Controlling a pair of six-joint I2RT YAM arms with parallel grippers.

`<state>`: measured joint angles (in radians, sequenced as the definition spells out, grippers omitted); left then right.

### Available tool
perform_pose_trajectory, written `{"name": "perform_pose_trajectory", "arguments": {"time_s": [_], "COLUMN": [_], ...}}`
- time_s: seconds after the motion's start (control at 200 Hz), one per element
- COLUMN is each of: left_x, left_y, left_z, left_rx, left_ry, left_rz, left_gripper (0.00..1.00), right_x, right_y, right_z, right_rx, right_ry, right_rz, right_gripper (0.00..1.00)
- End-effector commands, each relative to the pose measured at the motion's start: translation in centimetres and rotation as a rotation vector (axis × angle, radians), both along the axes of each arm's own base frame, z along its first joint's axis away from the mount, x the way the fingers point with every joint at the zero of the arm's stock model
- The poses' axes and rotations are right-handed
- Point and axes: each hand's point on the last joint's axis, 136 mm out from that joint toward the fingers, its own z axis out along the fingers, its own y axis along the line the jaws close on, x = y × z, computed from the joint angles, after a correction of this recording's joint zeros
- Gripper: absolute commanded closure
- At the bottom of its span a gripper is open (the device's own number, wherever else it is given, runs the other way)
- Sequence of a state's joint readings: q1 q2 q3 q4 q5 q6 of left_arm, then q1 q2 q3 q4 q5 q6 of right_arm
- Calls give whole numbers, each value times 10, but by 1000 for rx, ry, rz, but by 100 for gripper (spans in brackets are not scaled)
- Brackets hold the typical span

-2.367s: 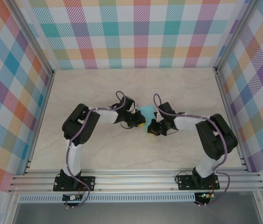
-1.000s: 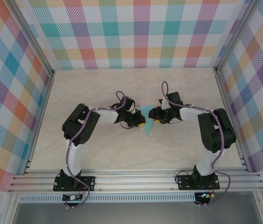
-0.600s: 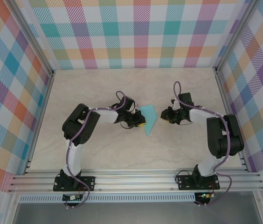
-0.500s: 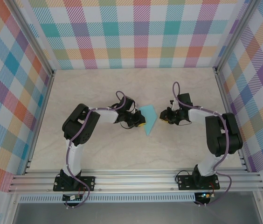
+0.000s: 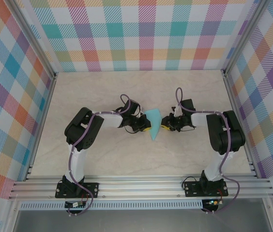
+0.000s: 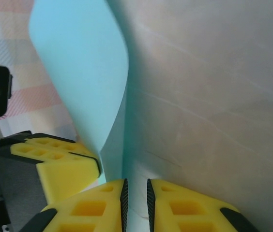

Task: Fold a paper plane with a square sheet of paper (fold left side to right side)
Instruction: Fold the wing for the fifth time at the center of the table.

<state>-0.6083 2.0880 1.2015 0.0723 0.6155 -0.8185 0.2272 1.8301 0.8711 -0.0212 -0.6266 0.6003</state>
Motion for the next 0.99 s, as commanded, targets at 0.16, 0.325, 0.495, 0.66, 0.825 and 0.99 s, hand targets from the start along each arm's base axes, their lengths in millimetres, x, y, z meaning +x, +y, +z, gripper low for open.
{"name": "perform_pose_trajectory", "arguments": {"time_s": [0.16, 0.325, 0.495, 0.66, 0.825, 0.99], "left_x": [-8, -8, -9, -9, -9, -10], "left_y": [11, 10, 10, 11, 12, 13], "left_z": [-26, -25, -25, -26, -27, -29], "left_rx": [93, 91, 91, 96, 100, 104], "left_ry": [47, 44, 44, 45, 45, 47], "left_rz": [14, 13, 13, 14, 15, 14], "left_gripper": [95, 96, 100, 100, 100, 100], "right_x": [7, 4, 2, 2, 2, 4], "right_y": [15, 21, 28, 34, 36, 36], "right_z": [17, 13, 9, 10, 9, 9], "right_rx": [89, 94, 105, 118, 126, 126], "right_ry": [-57, -41, -30, -36, -40, -47], "right_rz": [39, 56, 68, 84, 87, 84], "right_gripper": [79, 78, 79, 76, 73, 68]}}
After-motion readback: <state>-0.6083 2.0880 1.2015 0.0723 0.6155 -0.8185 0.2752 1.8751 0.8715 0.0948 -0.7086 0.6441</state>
